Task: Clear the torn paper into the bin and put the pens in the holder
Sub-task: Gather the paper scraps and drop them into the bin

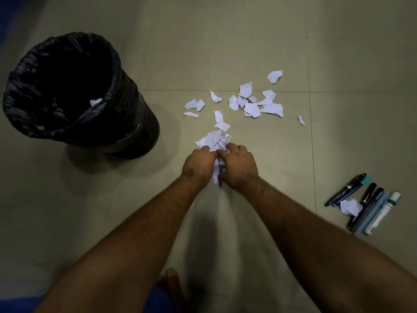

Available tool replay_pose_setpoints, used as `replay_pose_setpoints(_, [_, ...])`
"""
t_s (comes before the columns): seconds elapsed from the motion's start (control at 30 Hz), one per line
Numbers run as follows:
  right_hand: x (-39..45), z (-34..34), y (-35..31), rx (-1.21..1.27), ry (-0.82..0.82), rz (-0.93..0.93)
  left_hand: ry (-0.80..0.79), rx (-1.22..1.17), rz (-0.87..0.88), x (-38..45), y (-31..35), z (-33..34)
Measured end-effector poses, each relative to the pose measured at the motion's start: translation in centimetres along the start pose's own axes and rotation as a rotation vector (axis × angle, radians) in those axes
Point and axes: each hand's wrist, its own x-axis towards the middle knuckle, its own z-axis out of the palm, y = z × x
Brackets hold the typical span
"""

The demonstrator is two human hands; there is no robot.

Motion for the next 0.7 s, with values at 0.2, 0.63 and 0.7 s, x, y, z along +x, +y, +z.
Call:
replay_pose_setpoints(0.2, [0.0, -0.1, -0.1, 0.123, 0.003, 0.07, 0.159, -0.201, -0.092, -1.1, 0.2, 0.8])
replay_pose_setpoints(0.63, [-0.9, -4.4, -1.3, 0.55, 0.182, 0.398, 0.307, -0.741, -0.426, -2.6, 1.7, -4.1])
replay_pose_setpoints(0.7, [-0.9, -5.7, -2.0, 0.6, 0.21, 0.416, 0.315, -0.745, -0.424, -3.0, 1.6, -5.9])
